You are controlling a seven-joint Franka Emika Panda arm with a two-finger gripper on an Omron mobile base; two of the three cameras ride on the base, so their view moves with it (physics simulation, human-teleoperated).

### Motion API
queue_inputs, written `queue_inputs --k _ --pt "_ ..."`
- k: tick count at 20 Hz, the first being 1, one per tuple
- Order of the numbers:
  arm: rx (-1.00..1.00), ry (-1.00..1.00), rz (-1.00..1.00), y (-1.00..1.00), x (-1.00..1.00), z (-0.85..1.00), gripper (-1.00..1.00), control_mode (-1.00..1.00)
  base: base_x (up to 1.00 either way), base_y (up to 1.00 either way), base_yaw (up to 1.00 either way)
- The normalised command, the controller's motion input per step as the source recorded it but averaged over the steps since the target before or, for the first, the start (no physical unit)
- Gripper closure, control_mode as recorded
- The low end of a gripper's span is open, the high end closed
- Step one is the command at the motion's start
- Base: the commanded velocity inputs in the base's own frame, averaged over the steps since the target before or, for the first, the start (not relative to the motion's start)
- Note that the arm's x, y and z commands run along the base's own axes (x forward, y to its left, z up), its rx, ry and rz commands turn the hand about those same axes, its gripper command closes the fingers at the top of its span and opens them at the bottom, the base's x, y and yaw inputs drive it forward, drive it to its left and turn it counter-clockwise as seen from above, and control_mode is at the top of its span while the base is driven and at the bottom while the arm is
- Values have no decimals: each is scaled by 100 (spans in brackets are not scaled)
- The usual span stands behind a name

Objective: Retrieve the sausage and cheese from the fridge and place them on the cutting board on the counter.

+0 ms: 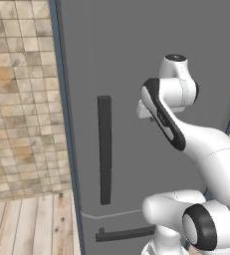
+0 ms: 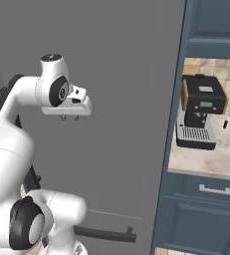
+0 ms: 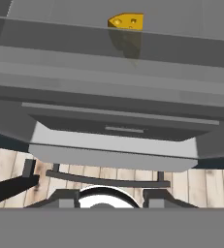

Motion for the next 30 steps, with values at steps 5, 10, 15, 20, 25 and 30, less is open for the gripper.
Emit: queue_inputs --k 5,10,15,20,25,30 --pt "0 0 0 0 0 0 -100 100 0 0 0" --pt "0 0 0 0 0 0 -100 100 0 0 0" --pt "0 0 0 0 0 0 -100 100 0 0 0" --pt "0 0 0 0 0 0 -100 100 -8 0 0" --pt "0 0 0 0 0 0 -100 100 -74 0 0" --pt "0 0 0 0 0 0 -100 100 -86 0 0"
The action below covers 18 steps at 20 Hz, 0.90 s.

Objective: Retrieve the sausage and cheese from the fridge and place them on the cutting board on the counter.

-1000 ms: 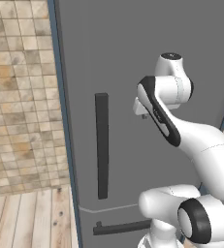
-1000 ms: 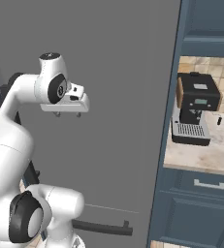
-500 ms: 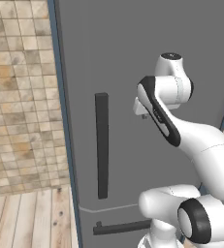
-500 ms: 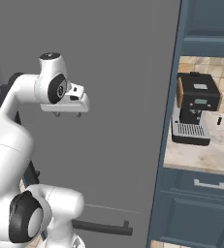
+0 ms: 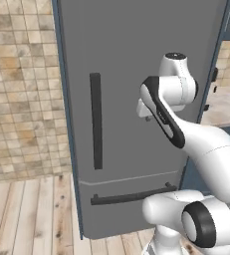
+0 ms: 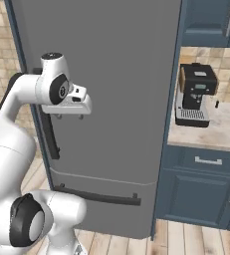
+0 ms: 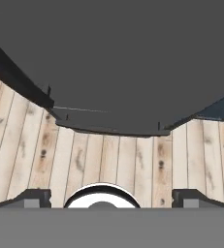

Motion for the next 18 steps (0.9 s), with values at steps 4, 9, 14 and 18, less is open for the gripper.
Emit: queue_inputs --k 4,9,14,18 --pt "0 0 0 0 0 0 -100 100 -46 0 0" --pt "0 0 0 0 0 0 -100 100 -23 33 0" --pt "0 0 0 0 0 0 -100 100 -32 55 0" --pt "0 0 0 0 0 0 -100 100 -10 15 0"
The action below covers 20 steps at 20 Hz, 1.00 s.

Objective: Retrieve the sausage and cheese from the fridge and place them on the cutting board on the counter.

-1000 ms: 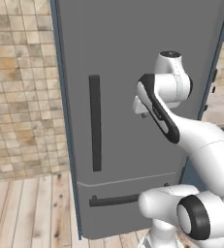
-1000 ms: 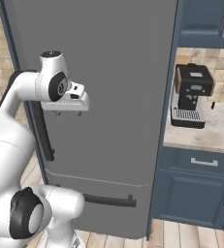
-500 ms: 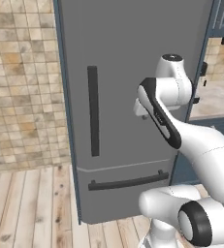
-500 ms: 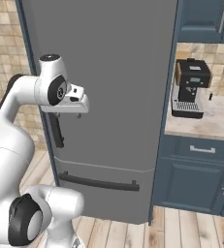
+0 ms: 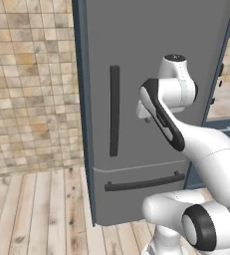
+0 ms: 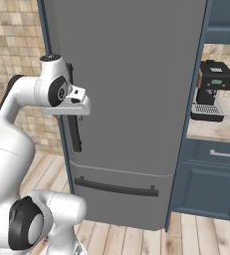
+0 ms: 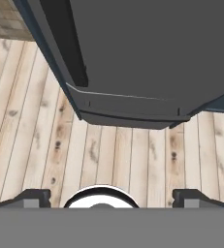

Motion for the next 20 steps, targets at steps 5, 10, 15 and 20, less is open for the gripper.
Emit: queue_inputs --k 5,10,15,20 --pt "0 0 0 0 0 0 -100 100 0 0 0" --pt "0 0 0 0 0 0 -100 100 0 0 0" --pt "0 0 0 0 0 0 -100 100 0 0 0" --pt "0 0 0 0 0 0 -100 -100 0 0 0"
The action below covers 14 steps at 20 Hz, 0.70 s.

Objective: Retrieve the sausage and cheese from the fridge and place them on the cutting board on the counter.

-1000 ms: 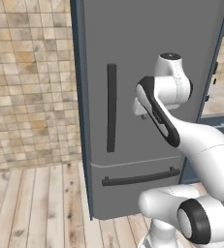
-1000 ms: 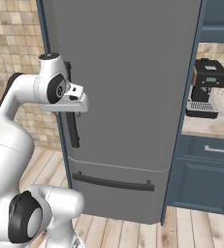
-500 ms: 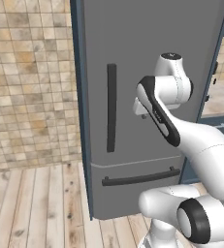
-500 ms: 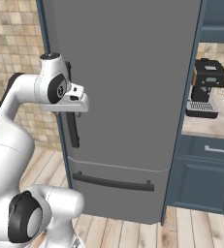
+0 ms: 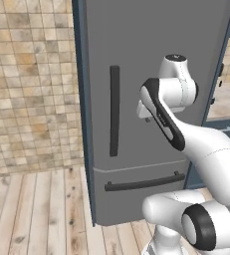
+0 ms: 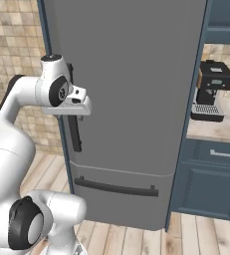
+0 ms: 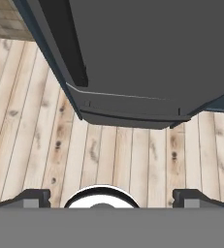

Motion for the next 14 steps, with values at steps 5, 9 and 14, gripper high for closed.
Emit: queue_inputs --k 5,9,14 --pt "0 0 0 0 0 0 -100 -100 0 0 0" --pt "0 0 0 0 0 0 -100 -100 0 0 0" --pt "0 -7 0 44 -1 -16 -100 -100 0 0 0"
